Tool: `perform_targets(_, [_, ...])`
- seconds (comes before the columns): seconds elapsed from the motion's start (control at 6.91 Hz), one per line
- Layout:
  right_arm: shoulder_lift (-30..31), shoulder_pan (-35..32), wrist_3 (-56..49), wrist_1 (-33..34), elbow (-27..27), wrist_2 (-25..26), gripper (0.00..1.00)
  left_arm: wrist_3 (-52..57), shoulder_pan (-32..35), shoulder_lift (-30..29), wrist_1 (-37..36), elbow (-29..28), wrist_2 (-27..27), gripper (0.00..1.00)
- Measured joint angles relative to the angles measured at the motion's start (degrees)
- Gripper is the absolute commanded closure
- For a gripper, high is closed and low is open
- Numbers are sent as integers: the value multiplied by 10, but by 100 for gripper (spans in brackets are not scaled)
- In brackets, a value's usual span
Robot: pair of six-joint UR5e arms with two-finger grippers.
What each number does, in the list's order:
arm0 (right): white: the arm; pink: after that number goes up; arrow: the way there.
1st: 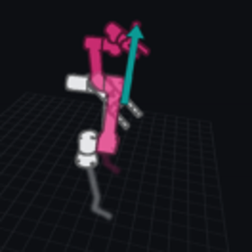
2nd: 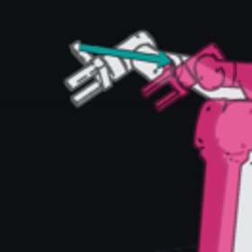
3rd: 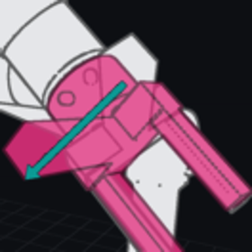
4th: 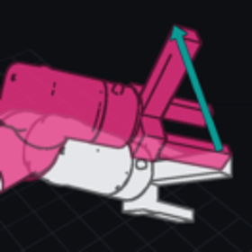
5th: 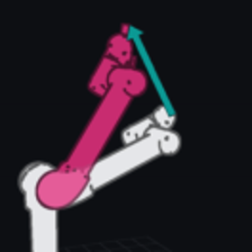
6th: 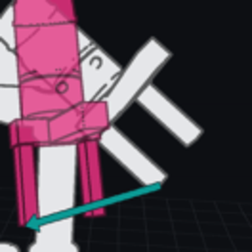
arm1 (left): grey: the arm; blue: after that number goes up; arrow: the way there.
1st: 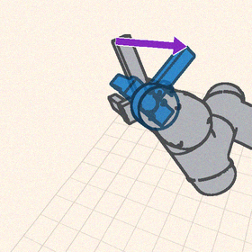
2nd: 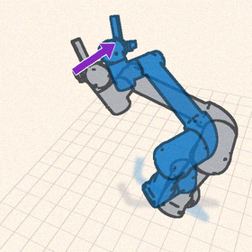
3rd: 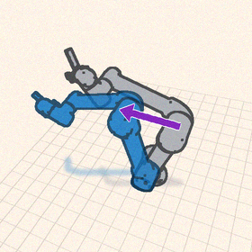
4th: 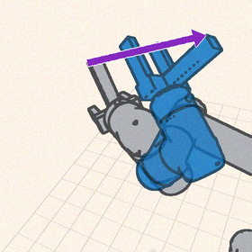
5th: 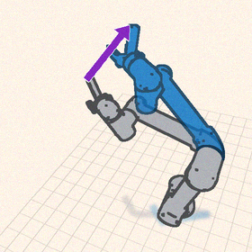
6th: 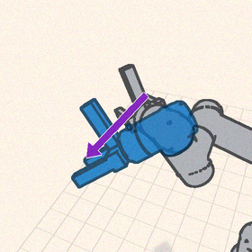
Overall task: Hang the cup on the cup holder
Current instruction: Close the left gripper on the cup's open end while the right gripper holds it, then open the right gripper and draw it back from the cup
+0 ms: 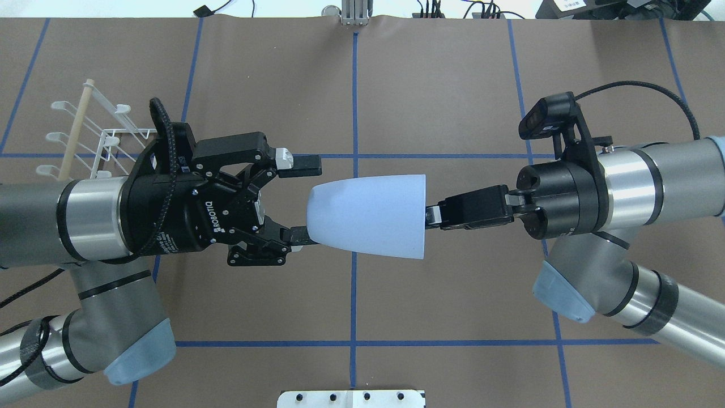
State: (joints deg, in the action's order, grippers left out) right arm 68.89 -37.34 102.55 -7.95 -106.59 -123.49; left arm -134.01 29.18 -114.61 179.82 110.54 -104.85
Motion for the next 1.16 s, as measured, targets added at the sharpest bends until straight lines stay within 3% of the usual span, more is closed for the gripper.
perform_targets(0.72, [2, 1, 0, -1, 0, -1, 100, 2, -16, 0, -2, 7, 2, 2])
perform_targets(0.87, [2, 2, 0, -1, -1, -1, 100, 2, -17, -1, -2, 7, 2, 6])
perform_targets(1.01, [2, 3, 0, -1, -1, -1, 100, 2, -18, -2, -5, 6, 2, 52])
perform_targets(1.16, [2, 3, 0, -1, -1, -1, 3, 2, -19, -4, -8, 7, 2, 100])
